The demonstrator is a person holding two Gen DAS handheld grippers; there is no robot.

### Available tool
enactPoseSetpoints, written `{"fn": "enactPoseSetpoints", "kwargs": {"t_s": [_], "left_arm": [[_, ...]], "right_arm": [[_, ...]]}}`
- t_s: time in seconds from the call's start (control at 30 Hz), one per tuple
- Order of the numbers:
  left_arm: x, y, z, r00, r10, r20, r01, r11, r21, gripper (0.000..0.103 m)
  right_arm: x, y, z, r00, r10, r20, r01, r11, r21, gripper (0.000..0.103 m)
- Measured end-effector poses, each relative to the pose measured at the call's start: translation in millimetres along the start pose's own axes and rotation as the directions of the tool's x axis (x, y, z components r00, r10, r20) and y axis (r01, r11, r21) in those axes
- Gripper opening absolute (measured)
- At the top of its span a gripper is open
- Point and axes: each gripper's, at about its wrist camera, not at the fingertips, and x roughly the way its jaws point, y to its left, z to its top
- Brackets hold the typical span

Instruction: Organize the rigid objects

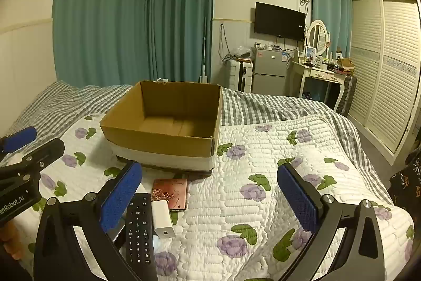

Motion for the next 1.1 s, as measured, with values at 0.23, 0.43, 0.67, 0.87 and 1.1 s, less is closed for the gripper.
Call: {"fn": "enactPoseSetpoints", "kwargs": {"t_s": [0.23, 0.43, 0.67, 0.87, 1.1], "left_arm": [[-1, 3, -1, 1.0, -0.007, 0.009, 0.007, 1.0, -0.021, 0.076], [1, 10, -4, 1.0, -0.005, 0.006, 0.005, 1.0, -0.018, 0.076], [1, 6, -2, 1.0, -0.002, 0.004, 0.002, 1.0, -0.017, 0.076], [2, 7, -2, 1.0, -0.002, 0.004, 0.002, 1.0, -0.02, 0.076], [3, 5, -2, 1.0, 0.001, -0.001, -0.001, 1.0, -0.024, 0.076]], "right_arm": [[1, 0, 0, 1.0, 0.0, 0.001, 0.0, 1.0, 0.007, 0.103], [2, -1, -1, 1.0, 0.009, -0.008, -0.009, 1.0, 0.009, 0.103], [0, 2, -1, 1.0, 0.009, -0.011, -0.009, 1.0, 0.006, 0.103], [1, 5, -3, 1.0, 0.006, -0.019, -0.006, 1.0, 0.008, 0.103], [0, 3, -3, 1.0, 0.007, -0.022, -0.006, 1.0, 0.013, 0.103]]}}
